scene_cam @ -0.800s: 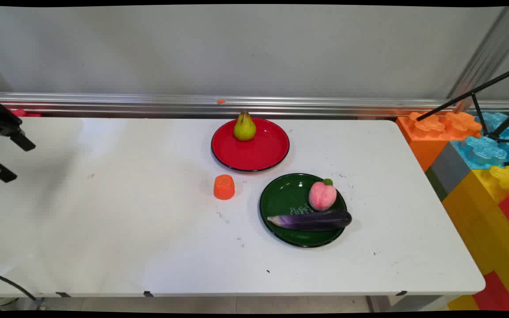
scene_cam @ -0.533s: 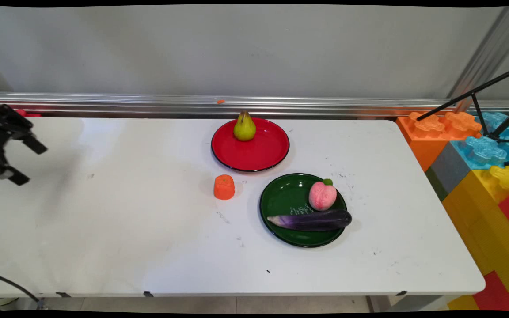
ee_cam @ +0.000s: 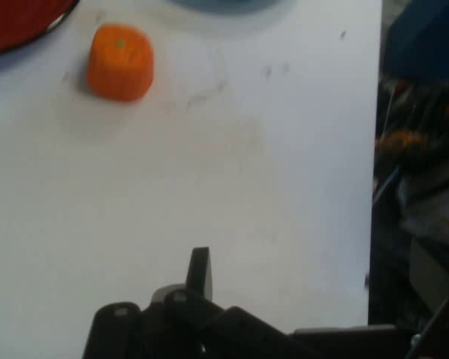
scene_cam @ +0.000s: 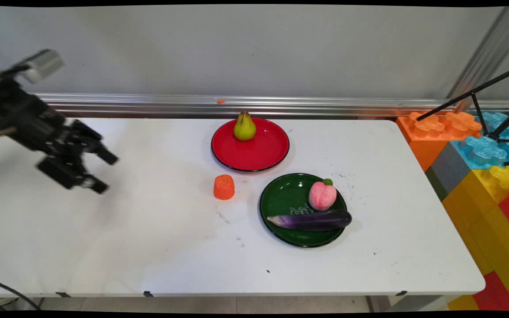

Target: Pick up the eggplant from the green plate

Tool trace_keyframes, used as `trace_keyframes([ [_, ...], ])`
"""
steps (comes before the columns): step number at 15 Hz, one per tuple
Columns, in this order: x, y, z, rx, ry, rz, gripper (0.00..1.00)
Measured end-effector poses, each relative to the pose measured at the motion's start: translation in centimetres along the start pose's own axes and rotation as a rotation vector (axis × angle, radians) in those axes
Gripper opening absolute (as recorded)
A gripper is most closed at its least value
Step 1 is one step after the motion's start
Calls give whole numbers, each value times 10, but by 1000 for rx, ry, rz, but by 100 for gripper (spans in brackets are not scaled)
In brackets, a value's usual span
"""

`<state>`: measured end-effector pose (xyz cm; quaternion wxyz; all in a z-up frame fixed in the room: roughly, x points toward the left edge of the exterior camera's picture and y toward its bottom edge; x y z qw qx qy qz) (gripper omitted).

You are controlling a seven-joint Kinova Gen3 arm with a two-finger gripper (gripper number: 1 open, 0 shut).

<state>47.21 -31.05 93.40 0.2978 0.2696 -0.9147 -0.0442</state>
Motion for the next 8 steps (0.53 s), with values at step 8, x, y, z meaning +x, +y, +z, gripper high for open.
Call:
trace_keyframes([
  [8, 82, 11, 97, -59, 134, 110, 100],
])
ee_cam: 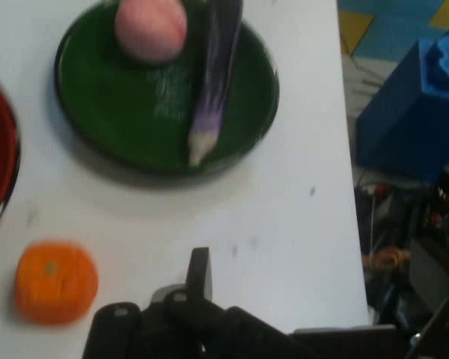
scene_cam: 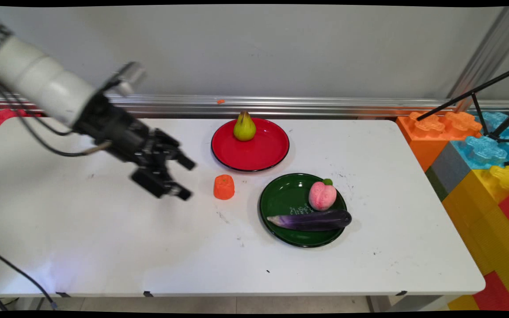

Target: Pick up the eggplant from the green plate

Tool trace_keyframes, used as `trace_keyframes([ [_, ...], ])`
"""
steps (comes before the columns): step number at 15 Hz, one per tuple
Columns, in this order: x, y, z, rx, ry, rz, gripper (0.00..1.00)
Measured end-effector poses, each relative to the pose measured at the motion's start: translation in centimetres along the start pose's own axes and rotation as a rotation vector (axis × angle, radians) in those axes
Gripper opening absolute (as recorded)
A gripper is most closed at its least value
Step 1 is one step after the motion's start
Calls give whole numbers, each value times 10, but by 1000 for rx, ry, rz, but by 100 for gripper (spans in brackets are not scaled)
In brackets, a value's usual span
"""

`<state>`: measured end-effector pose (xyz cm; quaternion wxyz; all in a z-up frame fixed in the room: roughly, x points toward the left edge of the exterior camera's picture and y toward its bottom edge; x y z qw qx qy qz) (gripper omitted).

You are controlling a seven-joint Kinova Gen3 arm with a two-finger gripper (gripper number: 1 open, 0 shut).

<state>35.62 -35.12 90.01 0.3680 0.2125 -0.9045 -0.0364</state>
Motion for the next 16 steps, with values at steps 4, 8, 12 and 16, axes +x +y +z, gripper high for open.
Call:
trace_keyframes([
  [4, 42, -4, 61, -17, 22, 96, 100],
  [8, 74, -9, 116, -18, 14, 178, 100],
  [12, 91, -17, 162, 4, -7, 246, 100],
  [16, 94, -27, 195, 26, -30, 280, 100],
])
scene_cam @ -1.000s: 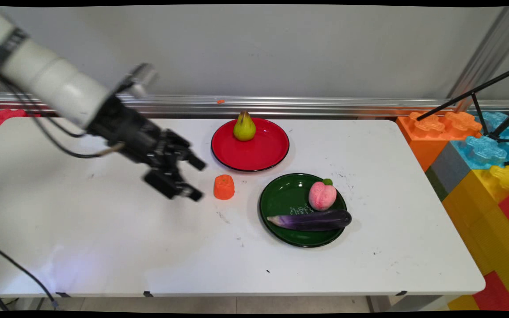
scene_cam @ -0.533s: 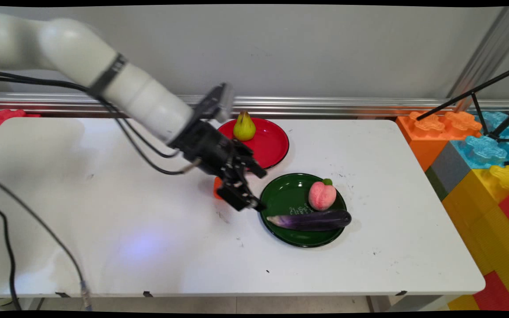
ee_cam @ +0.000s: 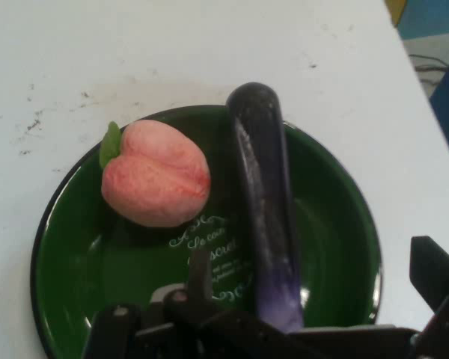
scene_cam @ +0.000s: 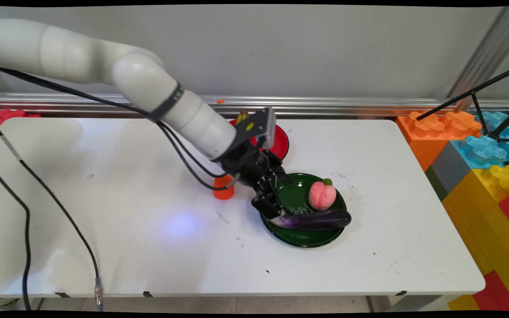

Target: Pick up the eggplant from the green plate

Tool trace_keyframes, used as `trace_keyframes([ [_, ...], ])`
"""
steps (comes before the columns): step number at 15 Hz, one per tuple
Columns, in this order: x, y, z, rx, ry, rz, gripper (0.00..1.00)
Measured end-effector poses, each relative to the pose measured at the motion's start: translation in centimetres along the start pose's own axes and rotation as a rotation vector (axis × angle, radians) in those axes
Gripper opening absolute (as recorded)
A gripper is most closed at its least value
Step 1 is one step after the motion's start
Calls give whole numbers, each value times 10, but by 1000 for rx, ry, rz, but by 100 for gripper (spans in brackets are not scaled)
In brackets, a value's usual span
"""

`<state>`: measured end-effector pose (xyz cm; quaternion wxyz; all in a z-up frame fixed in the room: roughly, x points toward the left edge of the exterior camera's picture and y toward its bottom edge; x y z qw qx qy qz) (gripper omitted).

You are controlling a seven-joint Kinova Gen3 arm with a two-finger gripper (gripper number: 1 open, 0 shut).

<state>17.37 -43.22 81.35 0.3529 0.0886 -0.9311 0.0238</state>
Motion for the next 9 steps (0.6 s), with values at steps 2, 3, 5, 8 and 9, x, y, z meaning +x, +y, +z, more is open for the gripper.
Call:
trace_keyframes([
  [2, -1, -5, 19, 7, -12, 14, 100],
  [3, -2, -7, 27, 8, -15, 20, 100],
  [5, -3, -10, 39, 12, -19, 29, 100],
  [8, -4, -15, 61, 19, -23, 41, 100],
  [9, -4, -17, 68, 20, -24, 44, 100],
])
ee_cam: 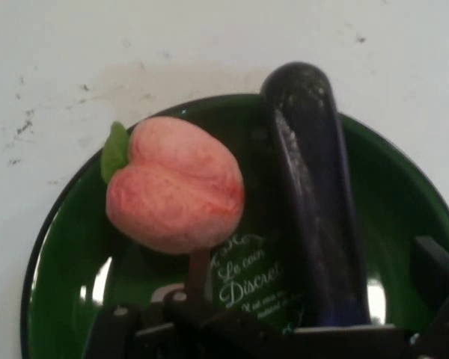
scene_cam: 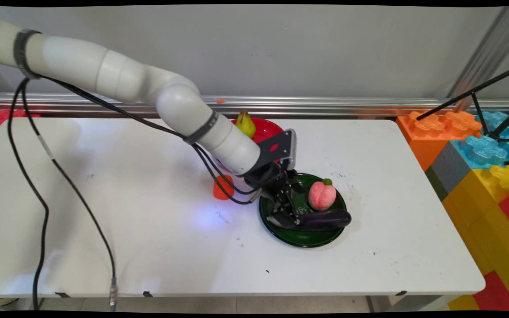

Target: Pick up the eggplant from the green plate

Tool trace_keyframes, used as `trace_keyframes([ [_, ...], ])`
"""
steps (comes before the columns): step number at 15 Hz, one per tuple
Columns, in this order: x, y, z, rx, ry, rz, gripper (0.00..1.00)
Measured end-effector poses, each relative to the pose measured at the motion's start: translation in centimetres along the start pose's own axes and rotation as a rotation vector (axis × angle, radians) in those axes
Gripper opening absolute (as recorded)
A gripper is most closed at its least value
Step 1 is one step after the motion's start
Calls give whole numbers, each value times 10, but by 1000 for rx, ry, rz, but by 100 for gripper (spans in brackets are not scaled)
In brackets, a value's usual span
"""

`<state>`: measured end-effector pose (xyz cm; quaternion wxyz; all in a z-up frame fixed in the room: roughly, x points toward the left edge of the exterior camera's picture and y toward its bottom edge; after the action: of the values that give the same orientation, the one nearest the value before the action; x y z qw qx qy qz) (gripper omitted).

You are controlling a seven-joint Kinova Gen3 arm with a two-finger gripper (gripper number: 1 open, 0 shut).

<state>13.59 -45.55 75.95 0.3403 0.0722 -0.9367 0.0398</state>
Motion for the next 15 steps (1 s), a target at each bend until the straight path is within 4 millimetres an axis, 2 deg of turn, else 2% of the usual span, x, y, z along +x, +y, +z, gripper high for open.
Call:
trace_keyframes([
  [6, -2, -6, 27, -2, -4, 13, 100],
  [11, 0, -8, 36, -13, -3, 29, 100],
  [12, 0, -8, 37, -16, -3, 32, 0],
  [15, 1, -8, 36, -24, -3, 35, 0],
])
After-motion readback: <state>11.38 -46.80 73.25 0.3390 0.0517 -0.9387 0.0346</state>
